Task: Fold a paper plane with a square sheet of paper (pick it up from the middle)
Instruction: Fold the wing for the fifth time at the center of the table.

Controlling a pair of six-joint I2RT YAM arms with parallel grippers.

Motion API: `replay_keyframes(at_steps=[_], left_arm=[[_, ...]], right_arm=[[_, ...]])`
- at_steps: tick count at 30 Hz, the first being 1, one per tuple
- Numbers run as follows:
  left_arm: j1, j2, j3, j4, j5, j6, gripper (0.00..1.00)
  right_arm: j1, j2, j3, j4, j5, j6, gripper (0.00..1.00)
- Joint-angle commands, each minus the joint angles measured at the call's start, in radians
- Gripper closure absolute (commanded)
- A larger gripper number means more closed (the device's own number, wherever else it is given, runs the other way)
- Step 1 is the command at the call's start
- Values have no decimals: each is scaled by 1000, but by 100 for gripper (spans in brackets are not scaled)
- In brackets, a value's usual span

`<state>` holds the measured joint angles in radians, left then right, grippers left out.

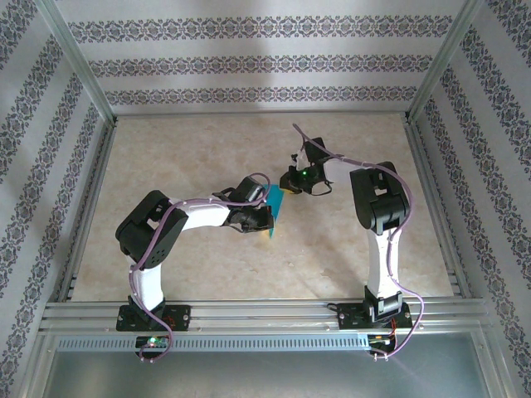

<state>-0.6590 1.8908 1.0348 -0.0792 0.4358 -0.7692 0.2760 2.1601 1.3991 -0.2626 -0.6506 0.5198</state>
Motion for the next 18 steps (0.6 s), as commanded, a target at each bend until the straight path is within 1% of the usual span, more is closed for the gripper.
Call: replay_keyframes(at_steps=[1,5,8,14,18], left_arm=[[8,33,-36,-202,-22,35,100],[9,27,-32,-206,-22,50,100],[8,27,-29,-210,-18,66,100],[9,39,-10,-226,-7,109,100],[8,43,-4,-228,-10,115,100]], right_arm=[[-26,23,61,-15,69,-30,88],[-37,-1,104,-34,83,-43,88],[-39,-68,73,-29,82,-53,88],[-6,-249,-143,33,43,-54,88],[44,-286,-255,76,31,-17,88]])
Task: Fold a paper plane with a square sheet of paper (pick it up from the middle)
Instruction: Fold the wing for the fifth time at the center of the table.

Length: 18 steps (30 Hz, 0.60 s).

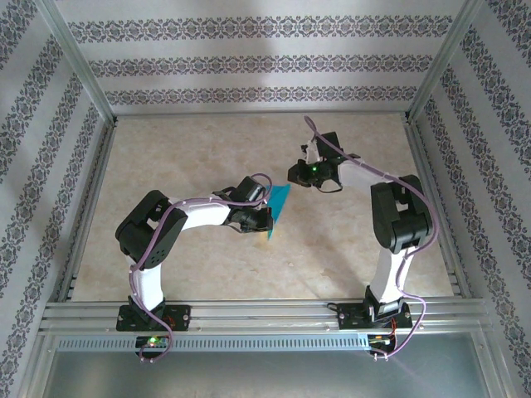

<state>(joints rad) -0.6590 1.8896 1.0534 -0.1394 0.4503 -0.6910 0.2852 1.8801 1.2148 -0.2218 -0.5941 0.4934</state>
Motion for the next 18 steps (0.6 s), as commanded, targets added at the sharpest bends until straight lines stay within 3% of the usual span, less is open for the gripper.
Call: replay_keyframes(at_steps=[1,10,18], left_arm=[[9,44,-24,-167,-25,38,100],[10,45,-24,-187,-22,53,100],[9,48,-25,-212,-34,62,100]], right_arm=[[42,-1,-83,47,-30,18,88],[46,123,-20,73,-24,44,88],[-30,215,43,110,57,141,89]])
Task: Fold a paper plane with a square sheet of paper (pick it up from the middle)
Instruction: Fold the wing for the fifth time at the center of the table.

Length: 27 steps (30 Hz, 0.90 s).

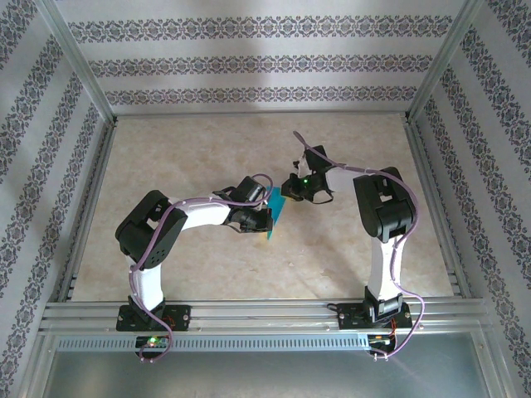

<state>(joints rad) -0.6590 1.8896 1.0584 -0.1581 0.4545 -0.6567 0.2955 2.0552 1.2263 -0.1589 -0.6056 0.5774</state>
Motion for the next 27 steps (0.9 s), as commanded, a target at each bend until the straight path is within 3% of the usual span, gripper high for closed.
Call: replay_keyframes(at_steps=[1,10,18,27], left_arm=[[9,49,-31,-192,-40,26,100],[9,56,-13,-200,-34,32,100],[10,44,15,-188,-27,29,100],[12,11,47,-178,-1,34,100]], right_arm=[[-52,47,33,55,78,71,90],[-105,2,65,66,108,84,90],[9,-171,-109,75,41,19,88],[97,-105,-169,94,15,65,89]])
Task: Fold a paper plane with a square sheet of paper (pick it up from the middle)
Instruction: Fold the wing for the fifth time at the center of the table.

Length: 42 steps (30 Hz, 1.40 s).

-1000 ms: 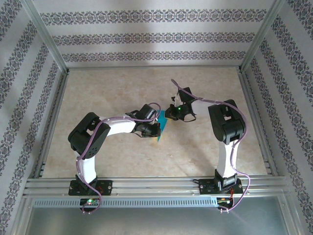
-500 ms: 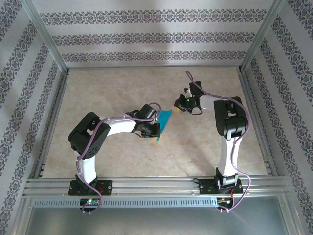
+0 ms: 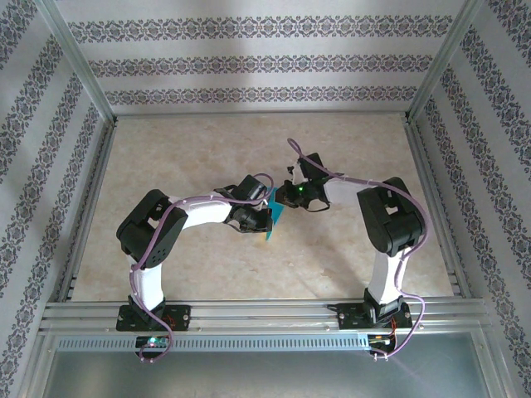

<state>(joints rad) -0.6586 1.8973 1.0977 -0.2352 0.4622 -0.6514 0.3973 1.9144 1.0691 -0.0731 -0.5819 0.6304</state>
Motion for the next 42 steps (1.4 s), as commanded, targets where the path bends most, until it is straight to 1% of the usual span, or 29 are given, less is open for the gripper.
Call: replay_keyframes(at_steps=[1,5,9,12,14,19,24,30,34,42], left_arm=[[11,0,11,-102,-6,29,100],[12,-29,14,-74,15,23,100],[17,-65,4,52,45,-25,100],[22,-54,6,136,36,-66,100],[23,-30,24,151,30,-75,100],[24,30,53,154,39,-91,100],[20,66,79,96,29,-78,100],[5,83,62,28,13,-58,100],[-12,61,24,-26,-18,-51,100],[-55,-62,-115,-35,-33,-95,100]], right_arm=[[-5,43,-11,8,-6,12,89],[-5,69,-5,1,5,11,89],[-5,86,-9,-9,11,11,89],[-5,94,-11,-14,14,12,89],[-5,97,-11,-18,16,14,89],[-5,100,-11,-26,22,15,89],[-5,101,-10,-33,27,17,89],[-6,106,-8,-43,33,22,89],[-8,107,-6,-48,37,24,89],[-15,110,-3,-55,44,26,89]])
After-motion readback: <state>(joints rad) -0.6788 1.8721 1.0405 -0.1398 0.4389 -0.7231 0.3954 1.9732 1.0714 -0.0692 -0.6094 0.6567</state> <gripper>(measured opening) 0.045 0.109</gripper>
